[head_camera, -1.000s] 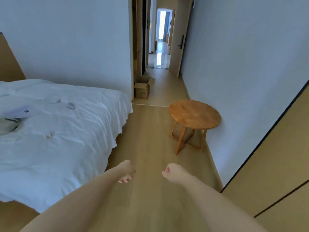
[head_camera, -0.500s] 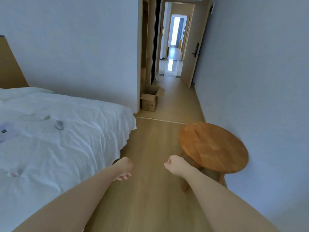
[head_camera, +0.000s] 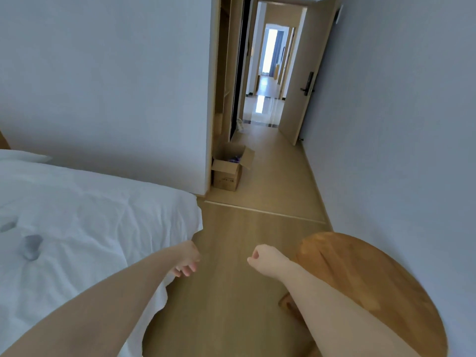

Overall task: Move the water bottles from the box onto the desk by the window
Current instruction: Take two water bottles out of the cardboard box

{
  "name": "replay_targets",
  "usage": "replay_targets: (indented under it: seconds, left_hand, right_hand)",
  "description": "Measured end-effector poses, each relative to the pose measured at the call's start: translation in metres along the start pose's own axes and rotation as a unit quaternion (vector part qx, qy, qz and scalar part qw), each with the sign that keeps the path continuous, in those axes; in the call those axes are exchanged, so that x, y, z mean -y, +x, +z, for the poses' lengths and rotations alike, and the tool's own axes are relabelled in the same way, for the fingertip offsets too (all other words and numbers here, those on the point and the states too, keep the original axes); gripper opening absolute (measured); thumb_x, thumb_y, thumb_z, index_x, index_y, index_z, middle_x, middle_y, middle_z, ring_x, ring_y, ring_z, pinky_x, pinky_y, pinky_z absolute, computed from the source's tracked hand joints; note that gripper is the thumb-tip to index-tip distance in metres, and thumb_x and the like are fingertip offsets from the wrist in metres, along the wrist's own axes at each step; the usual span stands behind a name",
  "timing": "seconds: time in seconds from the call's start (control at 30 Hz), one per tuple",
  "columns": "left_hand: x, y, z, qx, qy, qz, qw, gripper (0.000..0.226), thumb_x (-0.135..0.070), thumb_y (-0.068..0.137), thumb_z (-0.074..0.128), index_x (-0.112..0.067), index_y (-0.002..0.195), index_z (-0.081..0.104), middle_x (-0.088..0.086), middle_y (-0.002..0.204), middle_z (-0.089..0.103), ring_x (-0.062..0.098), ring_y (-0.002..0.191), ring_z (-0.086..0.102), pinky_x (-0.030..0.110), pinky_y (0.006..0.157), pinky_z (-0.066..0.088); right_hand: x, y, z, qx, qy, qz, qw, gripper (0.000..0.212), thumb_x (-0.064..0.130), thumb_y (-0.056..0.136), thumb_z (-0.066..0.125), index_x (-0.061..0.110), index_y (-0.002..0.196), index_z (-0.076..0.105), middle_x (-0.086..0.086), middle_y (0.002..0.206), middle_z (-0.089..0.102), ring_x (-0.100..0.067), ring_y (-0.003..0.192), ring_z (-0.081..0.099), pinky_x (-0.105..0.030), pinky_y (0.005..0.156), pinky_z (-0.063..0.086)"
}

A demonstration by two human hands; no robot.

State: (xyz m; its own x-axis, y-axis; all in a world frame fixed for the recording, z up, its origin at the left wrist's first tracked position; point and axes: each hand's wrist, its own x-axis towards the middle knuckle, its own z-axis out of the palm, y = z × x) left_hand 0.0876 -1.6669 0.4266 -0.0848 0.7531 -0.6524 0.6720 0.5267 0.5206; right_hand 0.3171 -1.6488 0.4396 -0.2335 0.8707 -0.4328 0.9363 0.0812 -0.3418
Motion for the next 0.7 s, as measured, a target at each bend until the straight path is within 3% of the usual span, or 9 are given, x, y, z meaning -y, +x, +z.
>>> replay_targets:
  seconds: [0.17, 0.3, 0.47, 0.7]
  left_hand:
    - [-0.061, 0.093, -0.073, 0.006, 0.044, 0.014, 0.999, 0.013, -0.009, 0.1, 0.04, -0.009, 0.103, 0.053, 0.007, 0.096, 0.058, 0.015, 0.077, 0.056, 0.027, 0.081, 0.049]
    - [-0.108, 0.153, -0.091, 0.035, 0.068, 0.033, 0.997, 0.027, -0.011, 0.099, 0.046, -0.006, 0.124, 0.054, 0.01, 0.121, 0.064, 0.023, 0.106, 0.064, 0.036, 0.094, 0.053]
    - [-0.161, 0.243, -0.119, 0.049, 0.068, 0.026, 0.996, 0.031, -0.009, 0.1, 0.042, -0.005, 0.13, 0.049, 0.011, 0.126, 0.061, 0.026, 0.113, 0.061, 0.039, 0.098, 0.05]
    - [-0.277, 0.392, -0.2, -0.04, 0.149, 0.064, 0.986, 0.033, -0.013, 0.098, 0.043, -0.001, 0.125, 0.057, 0.016, 0.127, 0.059, 0.025, 0.105, 0.06, 0.033, 0.094, 0.047]
  right_hand:
    - [-0.003, 0.095, -0.058, -0.018, 0.019, 0.041, 0.999, 0.035, 0.039, 0.1, 0.043, 0.013, 0.121, 0.055, -0.004, 0.119, 0.06, -0.021, 0.107, 0.058, -0.037, 0.095, 0.048]
    - [-0.021, 0.169, -0.081, -0.01, 0.028, 0.076, 0.997, 0.039, 0.04, 0.099, 0.044, 0.012, 0.126, 0.051, -0.005, 0.123, 0.058, -0.021, 0.11, 0.056, -0.038, 0.096, 0.047]
    - [-0.027, 0.281, -0.117, 0.003, 0.026, 0.08, 0.996, 0.044, 0.043, 0.098, 0.045, 0.011, 0.128, 0.05, -0.007, 0.127, 0.057, -0.024, 0.112, 0.056, -0.037, 0.096, 0.047]
    - [-0.05, 0.45, -0.222, -0.003, 0.03, 0.068, 0.997, 0.045, 0.043, 0.097, 0.047, 0.01, 0.127, 0.052, -0.007, 0.127, 0.058, -0.025, 0.113, 0.056, -0.036, 0.096, 0.046]
